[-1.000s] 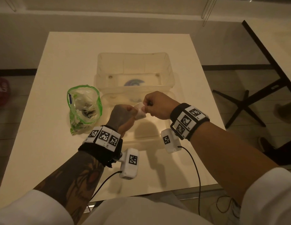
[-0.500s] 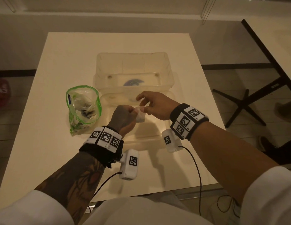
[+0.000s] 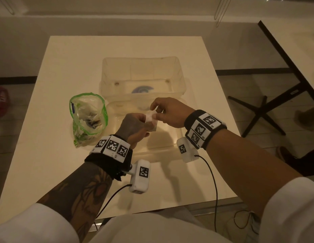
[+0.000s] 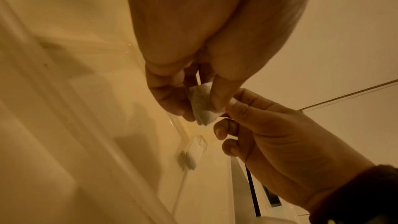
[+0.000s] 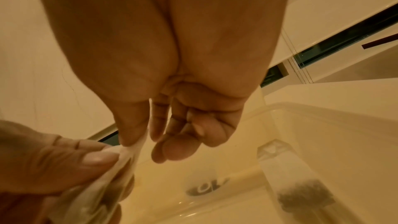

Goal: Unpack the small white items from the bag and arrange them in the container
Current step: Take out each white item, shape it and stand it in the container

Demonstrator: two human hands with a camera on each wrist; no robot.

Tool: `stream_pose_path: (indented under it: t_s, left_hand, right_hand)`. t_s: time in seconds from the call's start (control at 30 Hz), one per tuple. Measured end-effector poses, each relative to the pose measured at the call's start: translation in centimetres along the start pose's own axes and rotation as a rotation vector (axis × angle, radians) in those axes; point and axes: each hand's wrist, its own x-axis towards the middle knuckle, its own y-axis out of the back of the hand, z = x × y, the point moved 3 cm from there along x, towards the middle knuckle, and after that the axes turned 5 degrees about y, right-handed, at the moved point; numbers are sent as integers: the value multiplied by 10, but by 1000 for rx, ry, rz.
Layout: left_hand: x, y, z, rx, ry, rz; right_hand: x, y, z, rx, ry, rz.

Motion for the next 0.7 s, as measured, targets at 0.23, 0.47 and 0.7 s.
stream_pose_path:
  t_s: [0.23,0.47,0.7]
  left_hand:
    - [-2,-10,-3,23,50,-114]
    - [3,-8,-2,147,48,-91]
    - [2,-7,0,230,57,-2]
  right_hand:
    - [0,6,-1,18,-2,20]
    - [0,6,3,-58,-5,37]
    - [-1,15,5,-96,-43,27]
